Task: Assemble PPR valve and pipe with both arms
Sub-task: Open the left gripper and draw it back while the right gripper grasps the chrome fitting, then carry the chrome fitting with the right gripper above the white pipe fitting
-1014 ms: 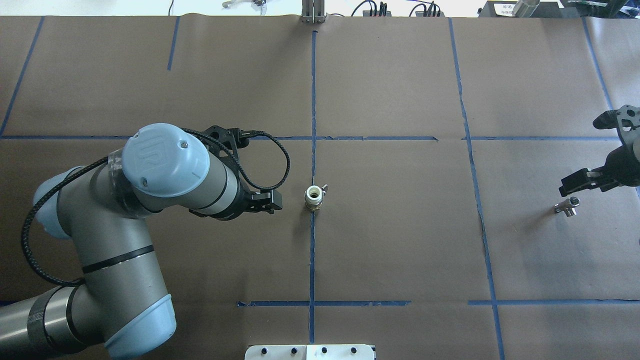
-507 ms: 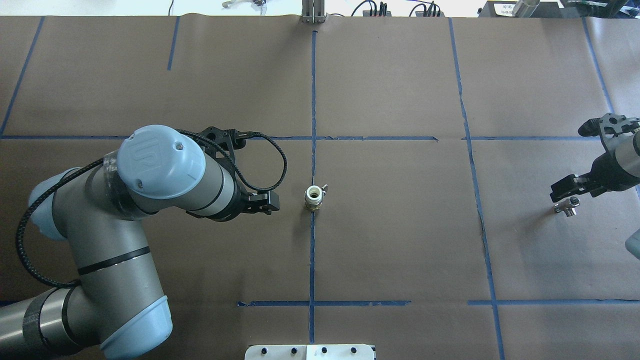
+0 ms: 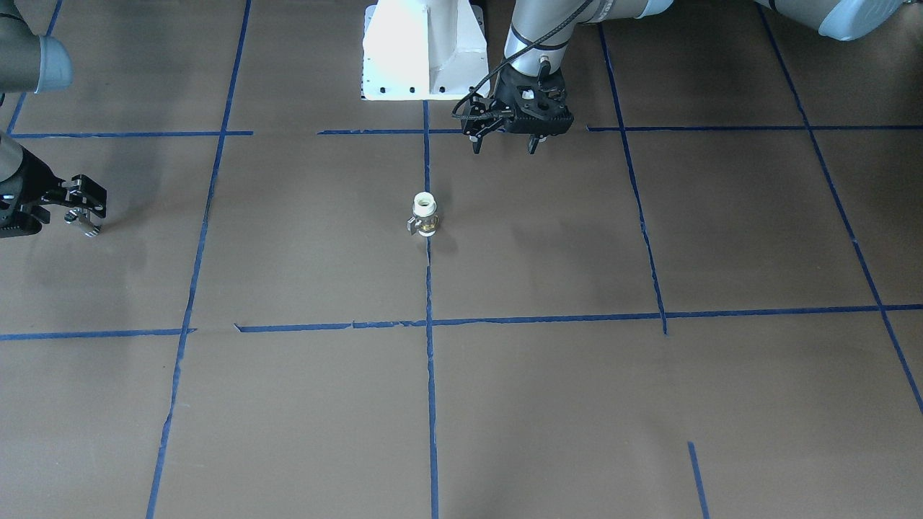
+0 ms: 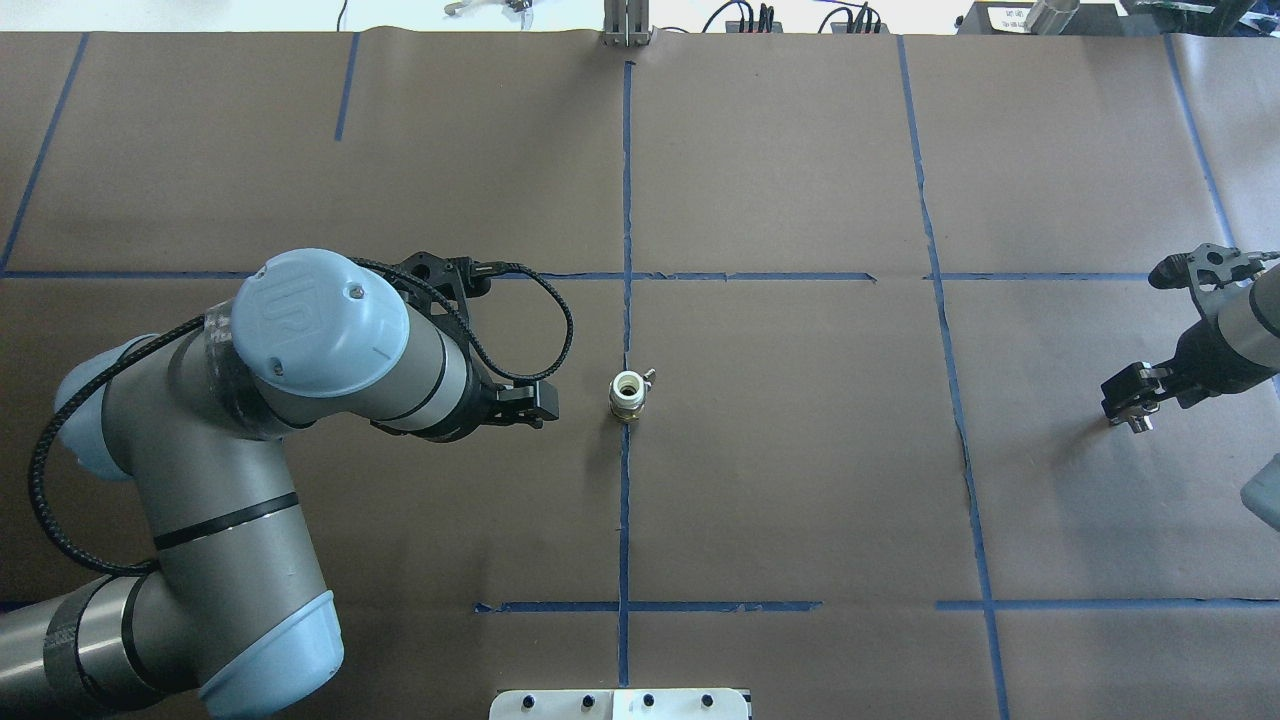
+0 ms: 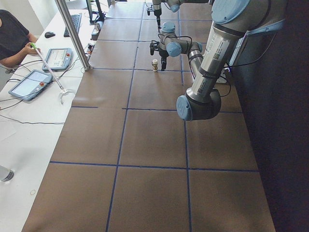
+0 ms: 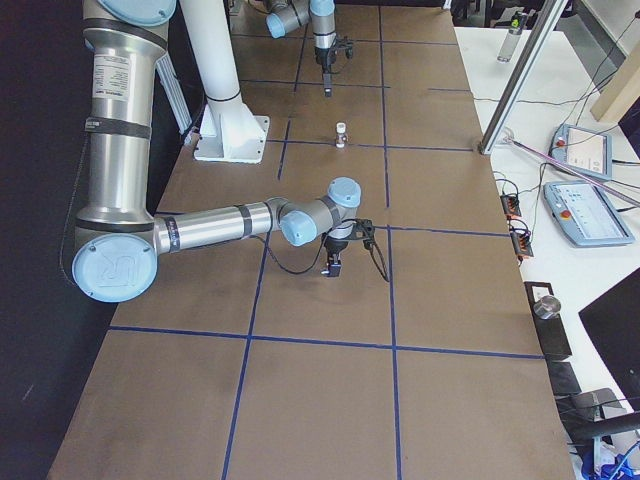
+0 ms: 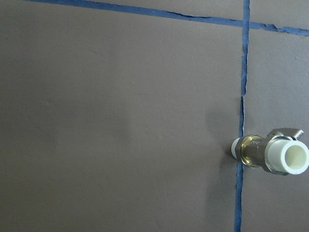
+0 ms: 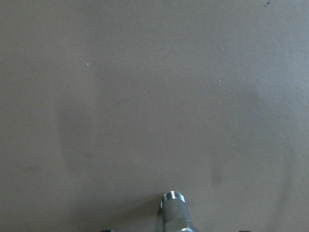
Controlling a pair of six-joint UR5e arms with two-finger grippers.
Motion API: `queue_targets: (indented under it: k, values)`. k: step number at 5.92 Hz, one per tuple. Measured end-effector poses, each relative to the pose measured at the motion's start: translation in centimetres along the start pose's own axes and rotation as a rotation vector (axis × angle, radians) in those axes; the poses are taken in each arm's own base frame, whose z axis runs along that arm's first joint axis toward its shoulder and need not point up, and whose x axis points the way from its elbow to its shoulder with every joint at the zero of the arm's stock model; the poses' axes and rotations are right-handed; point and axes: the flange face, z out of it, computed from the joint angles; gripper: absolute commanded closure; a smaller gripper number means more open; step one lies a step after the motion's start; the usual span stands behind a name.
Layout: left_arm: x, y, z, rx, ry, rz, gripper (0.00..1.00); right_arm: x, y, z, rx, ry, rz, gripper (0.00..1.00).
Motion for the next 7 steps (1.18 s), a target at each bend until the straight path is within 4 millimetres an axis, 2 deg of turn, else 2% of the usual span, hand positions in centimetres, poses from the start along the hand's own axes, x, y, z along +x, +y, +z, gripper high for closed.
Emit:
queue_targets:
  k: [1,3,5,6,7]
  values:
    - [0.0,0.0,0.0,0.0,-0.001,0.0,0.04,0.0,0.0,0.1,-0.002,0.001,0.002,0.52]
    - [0.0,0.0,0.0,0.0,-0.001,0.0,0.04,0.1,0.0,0.3,-0.006,0.003,0.004,0.97]
    - [0.0,0.0,0.0,0.002,-0.001,-0.001,0.04,0.0,0.0,0.1,0.0,0.004,-0.002,1.0]
    - [0.0,0.0,-0.1,0.004,0.002,-0.001,0.04,-1.2,0.0,-1.5,0.027,-0.009,-0.022,1.0]
    - [0.1,0.0,-0.6,0.008,0.01,0.001,0.04,-3.9,-0.1,-4.4,0.065,-0.039,-0.021,1.0]
